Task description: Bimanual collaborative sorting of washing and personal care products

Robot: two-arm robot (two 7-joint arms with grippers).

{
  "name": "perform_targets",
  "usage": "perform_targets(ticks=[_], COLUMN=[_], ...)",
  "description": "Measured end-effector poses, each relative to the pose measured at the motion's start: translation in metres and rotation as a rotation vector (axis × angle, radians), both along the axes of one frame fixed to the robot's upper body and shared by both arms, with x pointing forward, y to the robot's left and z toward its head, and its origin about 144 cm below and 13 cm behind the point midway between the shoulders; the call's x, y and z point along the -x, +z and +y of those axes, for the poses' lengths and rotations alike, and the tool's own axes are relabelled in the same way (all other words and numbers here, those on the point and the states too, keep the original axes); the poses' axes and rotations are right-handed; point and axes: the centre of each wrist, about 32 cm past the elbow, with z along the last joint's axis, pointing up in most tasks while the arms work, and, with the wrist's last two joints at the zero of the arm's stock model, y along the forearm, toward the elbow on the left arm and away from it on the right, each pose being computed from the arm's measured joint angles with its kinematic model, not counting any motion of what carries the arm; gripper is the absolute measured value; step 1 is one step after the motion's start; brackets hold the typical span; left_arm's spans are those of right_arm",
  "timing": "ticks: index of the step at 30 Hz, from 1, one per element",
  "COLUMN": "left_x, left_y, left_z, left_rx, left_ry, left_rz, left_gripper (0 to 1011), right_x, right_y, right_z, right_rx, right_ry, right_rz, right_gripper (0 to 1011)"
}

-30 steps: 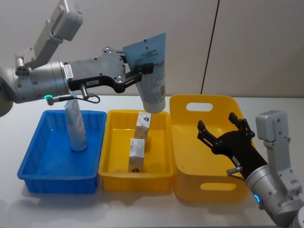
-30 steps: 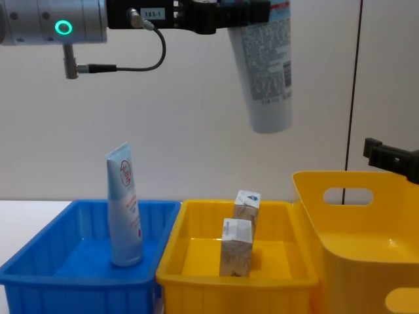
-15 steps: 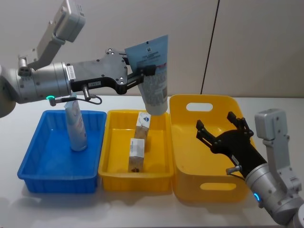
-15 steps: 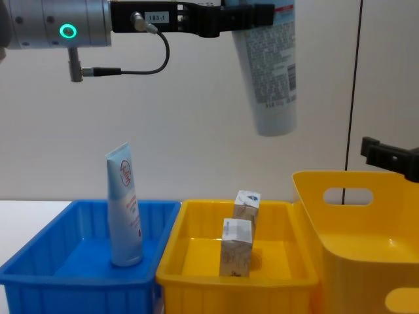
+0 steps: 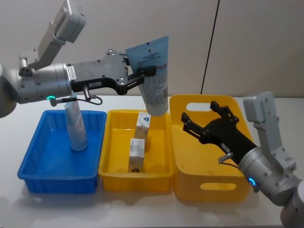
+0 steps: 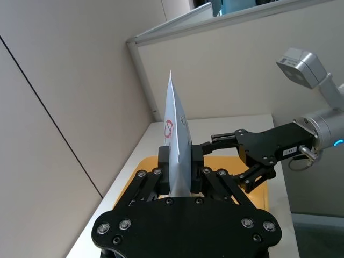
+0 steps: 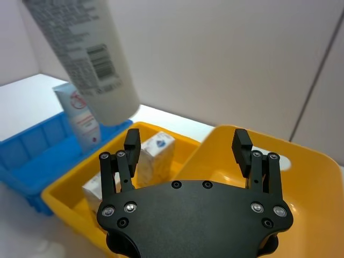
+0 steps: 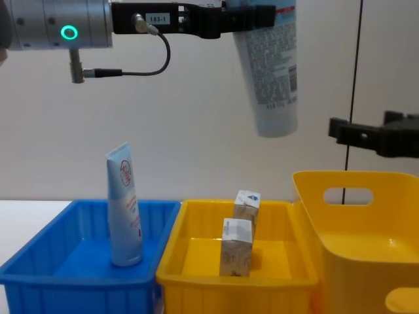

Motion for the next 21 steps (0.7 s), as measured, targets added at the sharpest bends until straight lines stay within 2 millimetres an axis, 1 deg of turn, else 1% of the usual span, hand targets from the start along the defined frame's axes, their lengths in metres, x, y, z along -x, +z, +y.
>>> perform_targets(ticks=[9, 14, 21], left_x=[0.000, 0.000, 0.000], left_y=[0.000, 0.000, 0.000], left_z=[0.000, -0.001, 0.000], left_rx=[0.001, 0.001, 0.000], left_ry=[-0.002, -0.002, -0.003], left_rz=[0.000, 0.000, 0.001], left_gripper=[208, 208, 208], right_x=[-0.016, -0.030, -0.043], right_y=[0.020, 0.036, 0.052], right_z=[-0.003, -0.007, -0.012], right_rx=[0.025, 0.053, 0.084], right_ry=[0.120, 0.213, 0.312], right_rz=[-0.002, -0.014, -0.033], right_gripper=[1002, 1001, 1002])
